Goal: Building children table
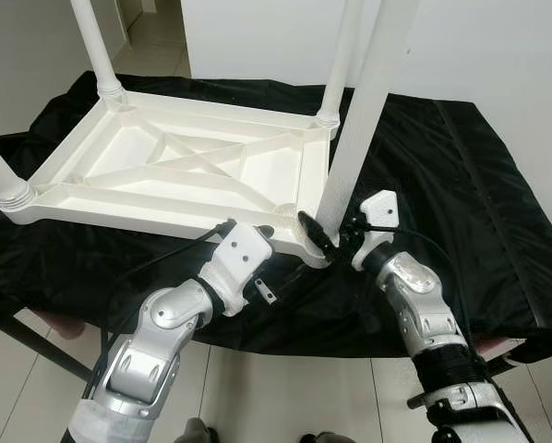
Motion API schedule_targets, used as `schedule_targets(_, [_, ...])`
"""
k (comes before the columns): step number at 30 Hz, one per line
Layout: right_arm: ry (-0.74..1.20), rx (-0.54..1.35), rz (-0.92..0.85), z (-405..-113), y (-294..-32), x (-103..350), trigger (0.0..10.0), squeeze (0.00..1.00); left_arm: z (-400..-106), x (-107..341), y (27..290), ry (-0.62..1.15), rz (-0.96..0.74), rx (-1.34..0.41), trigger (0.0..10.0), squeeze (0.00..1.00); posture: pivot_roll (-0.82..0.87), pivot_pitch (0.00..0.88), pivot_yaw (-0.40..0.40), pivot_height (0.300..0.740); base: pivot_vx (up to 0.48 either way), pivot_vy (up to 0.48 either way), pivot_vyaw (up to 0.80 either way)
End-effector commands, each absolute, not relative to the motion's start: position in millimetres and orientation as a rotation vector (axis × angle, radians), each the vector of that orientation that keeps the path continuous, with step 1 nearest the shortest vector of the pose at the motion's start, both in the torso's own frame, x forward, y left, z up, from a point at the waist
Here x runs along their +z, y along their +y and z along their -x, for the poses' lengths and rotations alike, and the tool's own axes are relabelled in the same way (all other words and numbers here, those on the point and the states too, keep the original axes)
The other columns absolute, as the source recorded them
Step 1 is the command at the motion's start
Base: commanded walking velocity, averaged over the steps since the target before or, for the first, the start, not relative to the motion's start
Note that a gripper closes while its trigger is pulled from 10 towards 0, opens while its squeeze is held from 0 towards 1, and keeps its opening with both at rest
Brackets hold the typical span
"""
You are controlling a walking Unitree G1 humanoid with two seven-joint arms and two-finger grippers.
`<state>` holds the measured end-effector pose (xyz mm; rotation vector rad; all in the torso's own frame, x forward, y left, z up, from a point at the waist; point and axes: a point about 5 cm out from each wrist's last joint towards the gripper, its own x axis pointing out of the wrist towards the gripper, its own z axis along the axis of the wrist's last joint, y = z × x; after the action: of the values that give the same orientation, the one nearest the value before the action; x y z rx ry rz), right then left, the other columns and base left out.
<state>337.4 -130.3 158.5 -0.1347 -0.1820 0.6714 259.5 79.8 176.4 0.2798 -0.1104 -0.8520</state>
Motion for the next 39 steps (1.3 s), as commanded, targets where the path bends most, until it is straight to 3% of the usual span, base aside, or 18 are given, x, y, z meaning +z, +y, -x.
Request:
schedule_targets(1, [-0.159,0.717,0.168,-343,-131,157,0.5,0.00,-260,179,79,-0.120,-0.282,-0.834,10.0,0.00,-0.09,0.080,0.009,0.740,0.000,0.000,0.00])
schedule_targets(3, [-0.159,0.717,0.168,-343,-131,157,0.5,0.00,-260,179,79,-0.120,-0.282,-0.834,10.0,0.00,-0.09,0.080,0.009,0.740,0.000,0.000,0.00])
schedule_targets(4, [-0.142,0.728,0.184,-346,-133,156,0.0,0.00,-260,179,79,-0.122,-0.285,-0.832,10.0,0.00,-0.08,0.083,0.005,0.740,0.000,0.000,0.00])
schedule_targets(10, [-0.102,0.752,0.170,-347,-140,152,0.0,0.00,-259,179,77,-0.125,-0.285,-0.823,10.0,0.00,-0.08,0.091,-0.005,0.740,0.000,0.000,0.00])
schedule_targets(11, [-0.087,0.754,0.151,-346,-142,150,1.7,0.00,-258,178,76,-0.121,-0.284,-0.825,10.0,0.00,-0.08,0.093,-0.007,0.740,0.000,0.000,0.00])
schedule_targets(12, [-0.087,0.754,0.151,-346,-142,150,1.7,0.00,-258,178,76,-0.121,-0.284,-0.825,10.0,0.00,-0.08,0.093,-0.007,0.740,0.000,0.000,0.00])
schedule_targets(13, [-0.083,0.747,0.146,-346,-144,149,4.9,0.00,-256,177,76,-0.119,-0.282,-0.827,10.0,0.00,-0.08,0.093,-0.007,0.740,0.000,0.000,0.00])
schedule_targets(14, [-0.083,0.747,0.146,-346,-144,149,4.9,0.00,-256,177,76,-0.119,-0.282,-0.827,10.0,0.00,-0.08,0.093,-0.007,0.740,0.000,0.000,0.00])
schedule_targets(15, [-0.081,0.739,0.128,-346,-144,149,10.0,0.00,-256,177,76,-0.117,-0.283,-0.828,10.0,0.00,-0.08,0.093,-0.007,0.740,0.000,0.000,0.00])
schedule_targets(22, [-0.064,0.564,0.146,-350,-143,146,10.0,0.00,-257,176,78,-0.114,-0.281,-0.820,10.0,0.00,-0.08,0.093,-0.013,0.740,0.000,0.000,0.00])
schedule_targets(39, [-0.084,0.093,0.033,-317,-122,132,10.0,0.00,-250,171,77,-0.095,-0.271,-0.835,10.0,0.00,-0.09,0.091,-0.019,0.740,0.000,0.000,0.00])
